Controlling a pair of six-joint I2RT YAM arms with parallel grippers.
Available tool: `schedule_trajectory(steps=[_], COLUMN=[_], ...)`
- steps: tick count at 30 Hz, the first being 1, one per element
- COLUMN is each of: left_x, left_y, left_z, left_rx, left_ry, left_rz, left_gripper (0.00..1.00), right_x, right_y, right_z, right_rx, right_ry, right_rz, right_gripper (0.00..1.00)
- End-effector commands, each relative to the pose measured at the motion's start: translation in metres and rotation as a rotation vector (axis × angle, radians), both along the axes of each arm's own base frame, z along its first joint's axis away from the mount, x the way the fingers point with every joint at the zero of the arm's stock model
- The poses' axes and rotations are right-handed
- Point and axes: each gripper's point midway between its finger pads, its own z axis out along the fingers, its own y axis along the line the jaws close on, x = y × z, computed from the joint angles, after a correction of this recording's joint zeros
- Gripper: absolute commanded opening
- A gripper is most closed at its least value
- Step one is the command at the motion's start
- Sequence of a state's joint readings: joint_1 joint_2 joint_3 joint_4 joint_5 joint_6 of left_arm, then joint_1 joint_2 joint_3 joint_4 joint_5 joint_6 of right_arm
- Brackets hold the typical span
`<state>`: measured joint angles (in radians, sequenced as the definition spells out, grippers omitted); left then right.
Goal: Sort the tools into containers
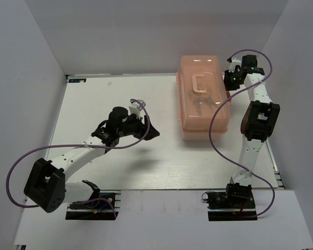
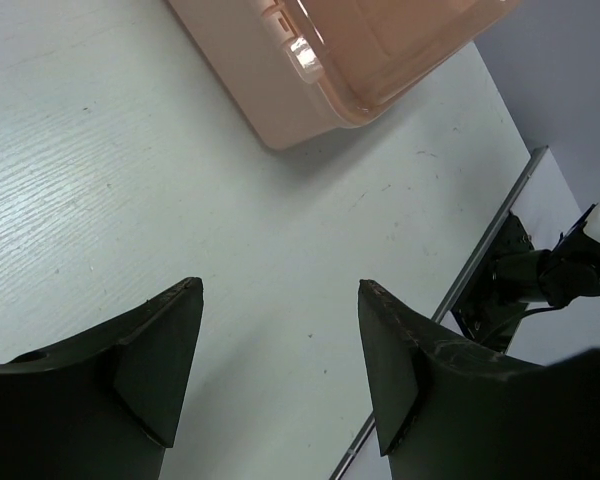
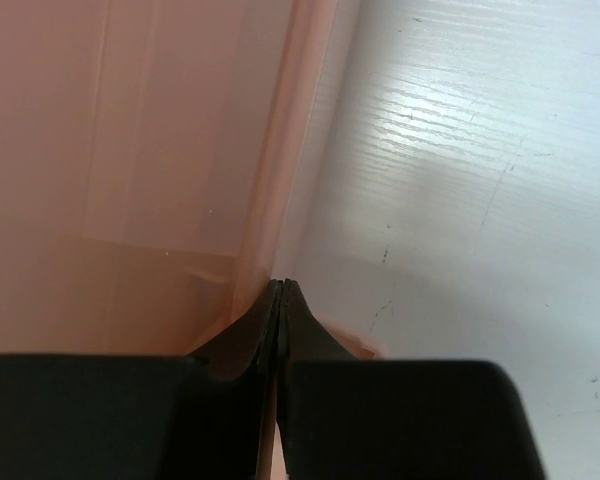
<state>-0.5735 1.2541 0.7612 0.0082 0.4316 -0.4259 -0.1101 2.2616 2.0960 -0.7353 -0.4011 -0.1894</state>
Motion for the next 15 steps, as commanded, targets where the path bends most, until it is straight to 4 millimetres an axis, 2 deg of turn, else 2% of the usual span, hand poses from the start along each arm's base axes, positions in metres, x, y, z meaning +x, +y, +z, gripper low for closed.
schedule_trajectory(steps=[1, 4, 5, 6, 7, 8, 9, 10, 11, 12, 13, 14, 15], left_x=[-0.002, -0.002, -0.002, -0.001, 0.003, 0.007, 0.010, 0.013, 0.021, 0.022, 0.028, 0.034, 0.038], left_y=[-0.001, -0.001, -0.001, 0.001, 0.004, 0.005, 0.013, 0.017, 0.022, 0.029, 0.035, 0.037, 0.041], left_z=[0.007, 0.007, 0.007, 0.003, 0.004, 0.007, 0.000, -0.001, 0.001, -0.003, -0.006, -0.001, 0.001], left_rx=[-0.018, -0.018, -0.018, -0.003, 0.015, 0.024, 0.069, 0.089, 0.111, 0.146, 0.174, 0.190, 0.217], left_ry=[-0.025, -0.025, -0.025, -0.013, -0.025, -0.027, -0.015, -0.011, -0.016, 0.002, 0.005, -0.009, -0.032], left_rz=[-0.007, -0.007, -0.007, 0.007, 0.029, 0.047, 0.089, 0.116, 0.144, 0.175, 0.201, 0.217, 0.232], left_gripper=[0.74, 0.74, 0.74, 0.74, 0.75, 0.77, 0.80, 0.83, 0.86, 0.88, 0.91, 0.95, 0.95], right_x=[-0.012, -0.007, 0.000, -0.005, 0.005, -0.002, -0.010, -0.005, -0.021, -0.027, -0.041, -0.052, -0.059], right_y=[0.035, 0.019, -0.005, -0.011, -0.018, -0.039, -0.043, -0.053, -0.063, -0.064, -0.063, -0.061, -0.055], right_z=[0.027, 0.020, 0.024, 0.017, 0.056, 0.046, 0.039, 0.071, 0.074, 0.082, 0.099, 0.115, 0.111], right_rx=[0.098, 0.002, -0.114, -0.145, -0.170, -0.261, -0.283, -0.316, -0.374, -0.384, -0.387, -0.401, -0.373], right_ry=[-0.017, -0.013, -0.050, -0.035, -0.162, -0.146, -0.139, -0.245, -0.239, -0.250, -0.258, -0.286, -0.278], right_rz=[0.080, 0.002, -0.095, -0.124, -0.169, -0.244, -0.257, -0.300, -0.320, -0.318, -0.308, -0.289, -0.253], right_gripper=[0.00, 0.00, 0.00, 0.00, 0.05, 0.11, 0.16, 0.18, 0.24, 0.29, 0.37, 0.54, 0.65])
